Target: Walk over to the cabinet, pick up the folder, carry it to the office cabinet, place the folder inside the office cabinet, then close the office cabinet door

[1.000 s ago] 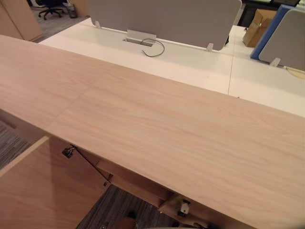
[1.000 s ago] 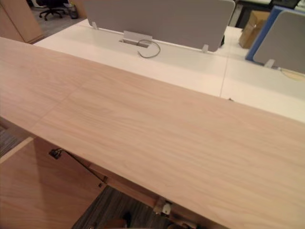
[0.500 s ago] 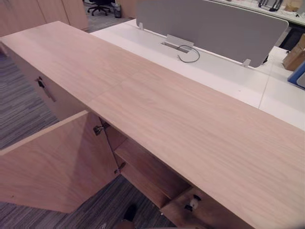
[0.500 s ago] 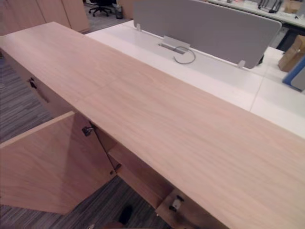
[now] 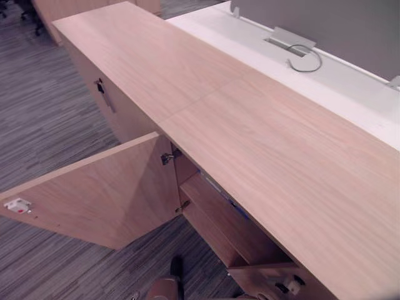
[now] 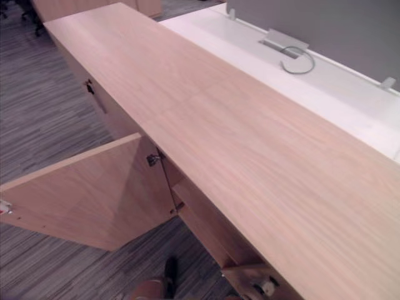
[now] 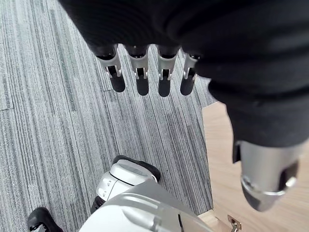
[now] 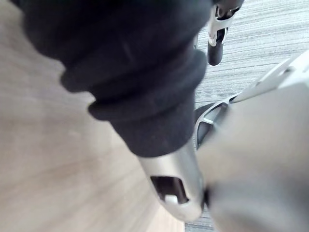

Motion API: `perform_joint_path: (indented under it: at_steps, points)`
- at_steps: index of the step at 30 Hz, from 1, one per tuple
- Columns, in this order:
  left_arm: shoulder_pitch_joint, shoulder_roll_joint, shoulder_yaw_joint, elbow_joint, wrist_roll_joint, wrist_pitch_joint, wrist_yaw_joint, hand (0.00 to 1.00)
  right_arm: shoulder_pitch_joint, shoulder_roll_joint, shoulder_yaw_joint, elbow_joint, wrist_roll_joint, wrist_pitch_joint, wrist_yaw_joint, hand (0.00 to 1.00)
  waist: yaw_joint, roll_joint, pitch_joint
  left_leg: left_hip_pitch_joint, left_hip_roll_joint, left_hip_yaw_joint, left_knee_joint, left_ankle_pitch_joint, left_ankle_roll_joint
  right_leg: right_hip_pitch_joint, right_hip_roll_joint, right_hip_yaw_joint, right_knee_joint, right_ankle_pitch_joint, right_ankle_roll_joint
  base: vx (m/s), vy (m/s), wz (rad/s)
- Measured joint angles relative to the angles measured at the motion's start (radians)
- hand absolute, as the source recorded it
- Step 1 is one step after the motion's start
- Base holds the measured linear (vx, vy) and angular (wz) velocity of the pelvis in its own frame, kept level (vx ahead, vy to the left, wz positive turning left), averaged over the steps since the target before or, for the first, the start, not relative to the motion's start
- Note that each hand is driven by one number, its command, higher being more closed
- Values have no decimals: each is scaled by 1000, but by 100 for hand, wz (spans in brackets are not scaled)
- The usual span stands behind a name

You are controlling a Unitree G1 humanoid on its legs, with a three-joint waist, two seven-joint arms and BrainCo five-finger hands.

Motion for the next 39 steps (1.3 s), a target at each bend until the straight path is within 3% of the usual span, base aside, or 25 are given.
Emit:
perform_joint_path:
  at_steps: [2, 3, 4, 6, 8, 9, 10, 11, 12, 13, 14, 16, 20, 23, 28, 34, 39]
  points:
    - [-3, -1, -1, -3, 10, 0, 0, 0, -3, 2, -29, 7, 1, 3, 4, 0, -10, 8, 6, -6, 16, 54, -10, 34, 28, -3, -10, -42, 22, 3, 8, 64, -14, 50]
    - [-2, -4, -5, -3, 12, 0, 0, 0, -3, 1, -56, 13, 2, 8, 6, 0, -17, 20, -2, -3, 15, 31, -32, 90, 0, -16, -20, -77, 79, -6, 6, 75, 5, 67]
    - [-2, -2, -21, -9, 12, -2, 0, 0, -1, -2, -83, 28, 3, 11, 6, 0, -23, 30, -2, 6, 11, 1, -73, 125, -1, -61, -40, -89, 162, -38, 5, 59, 11, 69]
    - [-20, 11, -39, -13, 13, -1, 1, 0, -3, -1, -105, 40, 2, 14, 6, 0, -30, 35, 5, -15, -8, -44, -80, 147, -8, -92, -53, -85, 186, -54, -3, -27, 27, 72]
    - [-28, 11, -60, -14, 14, -4, 1, 0, -11, -7, -115, 39, 2, 14, 3, 0, -27, 40, 12, -16, -37, -75, -96, 167, -13, -106, -93, -85, 243, -89, 24, -106, 30, 49]
    - [-34, 0, -74, -24, 15, -2, 3, 0, -21, -20, -127, 20, 2, 13, -1, 0, -28, 64, 27, -12, -45, -62, -130, 153, -17, -141, -125, -85, 306, -97, 21, -112, 34, 4]
    - [-37, -2, -73, -24, 16, -2, 3, 0, -27, -22, -127, 9, 2, 11, -6, 0, -27, 59, 33, -13, -49, -34, -151, 132, -36, -149, -143, -87, 313, -97, 20, -159, 62, -8]
    - [-52, 5, -74, -23, 21, -2, 4, 0, -43, -16, -125, -21, 0, 5, -14, 0, -27, 41, 47, -33, -58, 27, -66, 95, -11, -181, -190, -93, 311, -98, 19, -123, 43, -20]
    - [-56, 7, -78, -24, 26, -2, 5, 0, -47, -17, -125, -41, 1, 2, -17, 0, -26, 39, 50, -57, -51, 33, 41, 67, -2, -194, -210, -88, 318, -96, 21, -1, 79, -20]
    - [-52, 5, -86, -23, 37, -4, 10, 0, -47, -23, -102, -83, 0, -7, -25, 0, -40, 57, 57, -67, 3, 28, 245, -76, -41, -185, -219, -80, 330, -87, 32, 63, 49, -15]
    - [-50, 1, -86, -22, 38, -6, 12, 0, -46, -25, -95, -90, 0, -11, -25, 0, -41, 67, 54, -54, 26, 15, 252, -116, -65, -186, -215, -79, 340, -87, 32, 62, 160, -5]
    - [-64, 10, -85, -22, 41, -13, 14, 0, -63, -11, -95, -91, -1, -18, -28, 0, -32, 58, 59, -40, 15, -8, 202, -119, -67, -197, -210, -61, 337, -72, 6, -43, 142, 4]
    - [-68, 23, -89, 16, 42, -11, 18, 0, -76, -5, -92, -62, -5, -22, -27, 0, -21, 47, 58, 5, -17, -37, 37, -21, -57, -172, -174, -57, 215, 36, -3, -21, 66, 19]
    - [-49, 22, -85, 34, 39, -10, 22, 0, -84, -12, -69, -43, -16, -23, -24, 0, -21, 45, 56, 72, -16, -46, -60, 32, -65, -144, -159, -53, 204, 45, -2, 38, -36, 7]
    - [-36, 17, -68, 55, 29, -7, 22, 0, -112, -16, -40, -10, -18, -25, -22, 0, -22, 43, 51, 159, 31, -50, -218, 124, -97, -124, -100, -41, 177, 47, 1, -21, -103, -5]
    - [-36, 18, -70, 53, 29, -1, 23, 0, -106, -30, -16, -7, 23, -25, -23, 0, -22, 24, 58, 149, 9, -43, -82, 59, -80, -73, -123, -18, 162, 47, 2, -43, -22, -3]
    - [-38, 41, -115, 54, 73, -2, 23, 0, -103, -19, -17, -32, 39, -26, -23, 0, -19, 5, 71, 136, -27, -15, -49, 55, -51, -78, -151, 12, 139, 58, -2, -89, 48, -9]
